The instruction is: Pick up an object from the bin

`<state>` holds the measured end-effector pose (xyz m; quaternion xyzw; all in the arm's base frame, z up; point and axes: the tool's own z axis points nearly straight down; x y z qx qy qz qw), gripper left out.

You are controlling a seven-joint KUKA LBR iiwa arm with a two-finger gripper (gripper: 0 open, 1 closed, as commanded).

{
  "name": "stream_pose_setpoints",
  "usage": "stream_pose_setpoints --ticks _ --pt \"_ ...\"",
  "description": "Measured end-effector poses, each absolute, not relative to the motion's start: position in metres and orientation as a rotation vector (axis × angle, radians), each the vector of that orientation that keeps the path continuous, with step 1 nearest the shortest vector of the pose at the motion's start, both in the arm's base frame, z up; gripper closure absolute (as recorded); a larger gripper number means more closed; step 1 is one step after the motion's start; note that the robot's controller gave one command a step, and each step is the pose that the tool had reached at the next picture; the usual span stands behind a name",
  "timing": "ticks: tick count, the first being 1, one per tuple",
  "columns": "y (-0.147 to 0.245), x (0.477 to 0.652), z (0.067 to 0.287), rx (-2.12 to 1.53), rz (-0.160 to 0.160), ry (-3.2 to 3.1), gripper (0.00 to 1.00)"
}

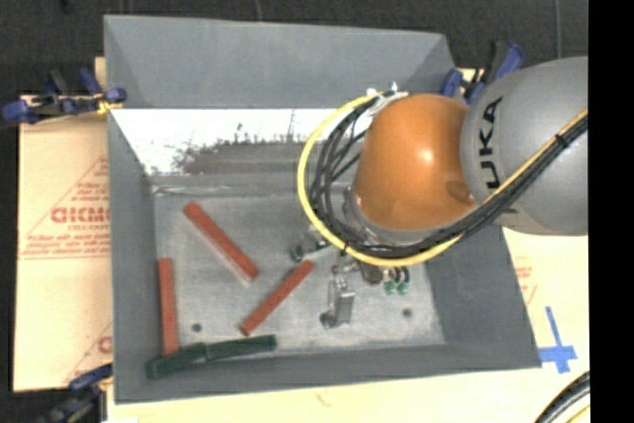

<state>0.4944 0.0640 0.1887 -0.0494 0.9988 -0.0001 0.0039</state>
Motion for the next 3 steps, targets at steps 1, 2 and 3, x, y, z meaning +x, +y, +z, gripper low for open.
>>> stream_pose_setpoints --ticks 1,2,3 --pt "0.083 0.513 0.123 -0.522 -0.001 3.089 0.00" --pt "0.143 0.534 0.072 -0.637 0.005 3.068 1.00" --pt "0.143 0.534 0.072 -0.635 0.005 3.068 1.00"
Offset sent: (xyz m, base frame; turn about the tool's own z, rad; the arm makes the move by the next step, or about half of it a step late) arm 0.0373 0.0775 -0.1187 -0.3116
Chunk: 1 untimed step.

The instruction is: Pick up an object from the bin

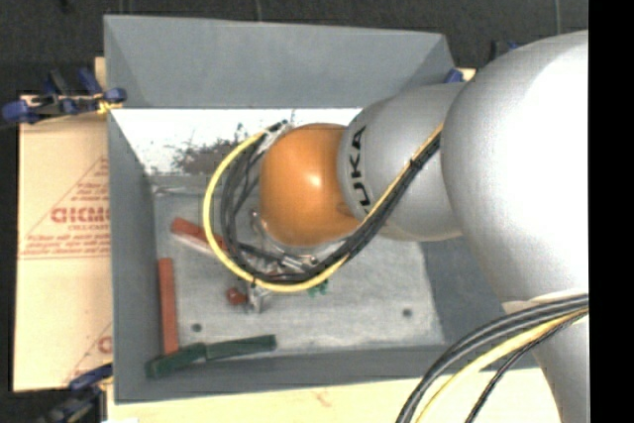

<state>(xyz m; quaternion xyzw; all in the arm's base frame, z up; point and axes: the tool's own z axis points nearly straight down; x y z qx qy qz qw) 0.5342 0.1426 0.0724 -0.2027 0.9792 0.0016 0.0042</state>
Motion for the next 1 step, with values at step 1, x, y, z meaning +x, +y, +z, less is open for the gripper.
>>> stream_pose_setpoints --ticks 1 --pt "0.1417 0.5189 0.1159 -0.631 0.001 3.084 1.00"
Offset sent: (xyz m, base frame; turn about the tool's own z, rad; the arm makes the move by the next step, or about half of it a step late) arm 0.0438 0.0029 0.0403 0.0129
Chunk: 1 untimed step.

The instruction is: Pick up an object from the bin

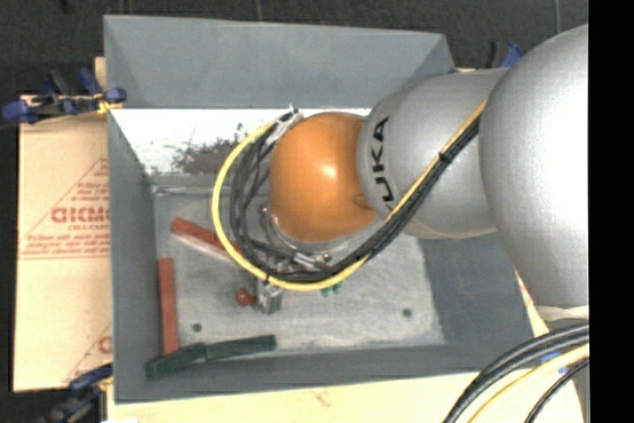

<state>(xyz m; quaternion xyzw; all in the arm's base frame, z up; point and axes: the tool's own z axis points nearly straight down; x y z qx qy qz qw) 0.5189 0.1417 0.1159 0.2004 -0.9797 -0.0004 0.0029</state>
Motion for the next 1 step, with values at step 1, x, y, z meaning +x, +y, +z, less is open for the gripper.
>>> stream_pose_setpoints --ticks 1 --pt "0.1449 0.5572 0.1367 0.623 -0.001 -3.094 1.00"
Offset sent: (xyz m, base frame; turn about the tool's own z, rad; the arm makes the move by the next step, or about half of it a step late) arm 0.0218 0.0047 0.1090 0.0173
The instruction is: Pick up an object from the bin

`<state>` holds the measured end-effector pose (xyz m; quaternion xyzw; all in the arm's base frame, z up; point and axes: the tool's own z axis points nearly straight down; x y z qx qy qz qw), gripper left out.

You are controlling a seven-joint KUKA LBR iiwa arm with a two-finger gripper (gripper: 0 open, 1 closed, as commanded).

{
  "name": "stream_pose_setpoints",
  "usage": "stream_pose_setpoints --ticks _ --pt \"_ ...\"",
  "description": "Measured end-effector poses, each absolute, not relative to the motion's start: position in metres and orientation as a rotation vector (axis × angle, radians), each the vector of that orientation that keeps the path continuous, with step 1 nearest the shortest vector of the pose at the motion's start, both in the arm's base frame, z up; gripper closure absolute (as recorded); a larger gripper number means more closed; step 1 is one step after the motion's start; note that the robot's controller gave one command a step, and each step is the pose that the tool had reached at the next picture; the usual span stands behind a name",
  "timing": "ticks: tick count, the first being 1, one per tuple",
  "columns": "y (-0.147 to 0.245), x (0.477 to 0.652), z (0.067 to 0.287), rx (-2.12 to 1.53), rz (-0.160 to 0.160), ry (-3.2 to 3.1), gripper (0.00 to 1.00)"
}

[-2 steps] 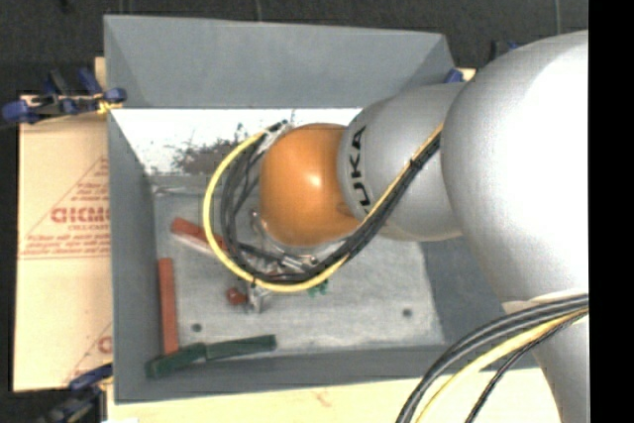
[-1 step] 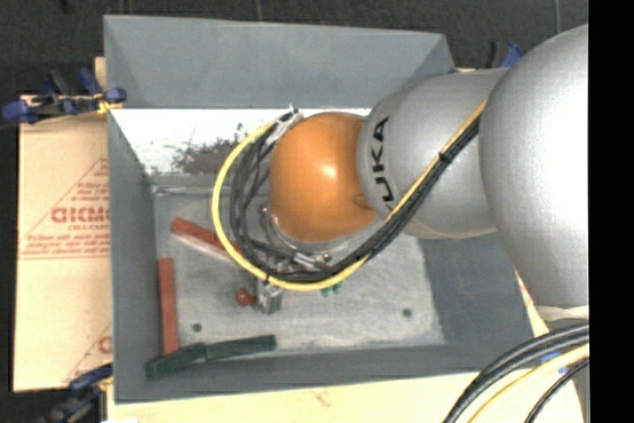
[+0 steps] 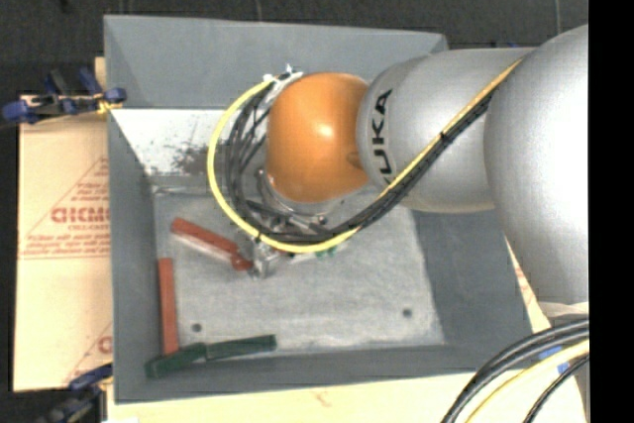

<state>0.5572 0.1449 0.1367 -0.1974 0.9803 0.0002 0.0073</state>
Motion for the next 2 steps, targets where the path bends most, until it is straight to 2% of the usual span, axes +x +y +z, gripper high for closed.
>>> stream_pose_setpoints --ticks 1,2 --pt "0.144 0.550 0.171 -0.612 -0.001 3.087 1.00" --pt "0.144 0.549 0.236 -0.663 0.001 3.067 1.00"
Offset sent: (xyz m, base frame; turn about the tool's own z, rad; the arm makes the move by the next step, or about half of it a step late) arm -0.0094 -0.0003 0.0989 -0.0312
